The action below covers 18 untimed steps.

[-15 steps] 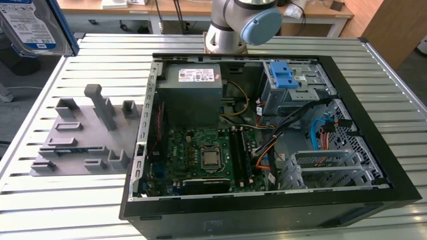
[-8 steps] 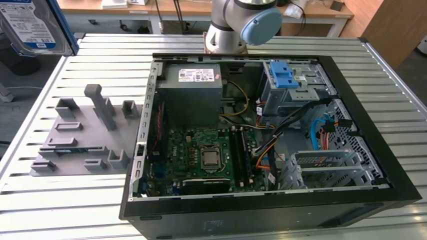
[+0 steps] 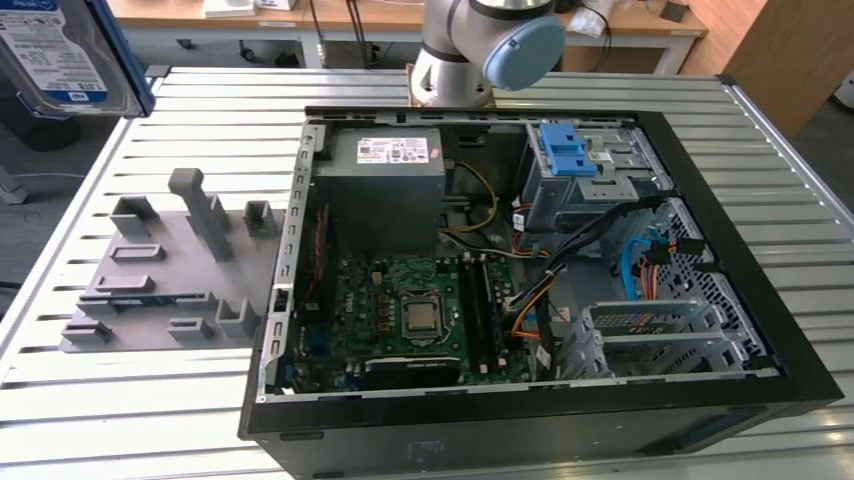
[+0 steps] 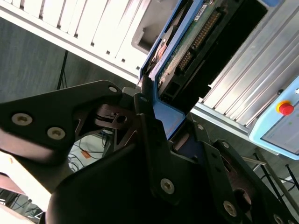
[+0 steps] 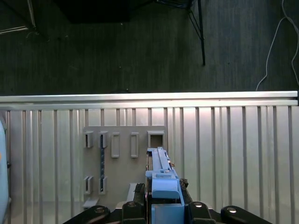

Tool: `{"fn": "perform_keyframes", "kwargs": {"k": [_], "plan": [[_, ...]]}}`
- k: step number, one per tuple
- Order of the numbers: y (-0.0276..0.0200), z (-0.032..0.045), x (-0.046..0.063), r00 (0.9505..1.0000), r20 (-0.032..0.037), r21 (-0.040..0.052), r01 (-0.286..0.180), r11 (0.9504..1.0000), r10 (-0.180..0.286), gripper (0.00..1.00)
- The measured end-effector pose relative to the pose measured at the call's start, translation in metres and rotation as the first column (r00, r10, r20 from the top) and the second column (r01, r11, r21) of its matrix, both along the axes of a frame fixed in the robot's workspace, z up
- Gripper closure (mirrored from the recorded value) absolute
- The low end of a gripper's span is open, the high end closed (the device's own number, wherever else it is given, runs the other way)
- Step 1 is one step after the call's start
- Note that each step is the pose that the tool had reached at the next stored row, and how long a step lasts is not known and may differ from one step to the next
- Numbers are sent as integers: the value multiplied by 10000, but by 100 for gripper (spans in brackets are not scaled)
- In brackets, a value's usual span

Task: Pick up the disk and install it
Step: 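Pick up the disk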

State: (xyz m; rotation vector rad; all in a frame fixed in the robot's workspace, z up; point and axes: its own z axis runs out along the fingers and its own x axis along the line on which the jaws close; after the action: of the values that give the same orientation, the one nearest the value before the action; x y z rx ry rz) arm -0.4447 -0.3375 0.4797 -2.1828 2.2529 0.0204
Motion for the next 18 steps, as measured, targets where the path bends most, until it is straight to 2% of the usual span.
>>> {"fn": "perform_keyframes", "kwargs": {"k": [9, 18], "plan": [[-113, 0, 59, 10000, 1, 1, -1, 10000, 1, 64], [-177, 0, 209, 10000, 0, 2, -1, 10000, 1, 64]]}}
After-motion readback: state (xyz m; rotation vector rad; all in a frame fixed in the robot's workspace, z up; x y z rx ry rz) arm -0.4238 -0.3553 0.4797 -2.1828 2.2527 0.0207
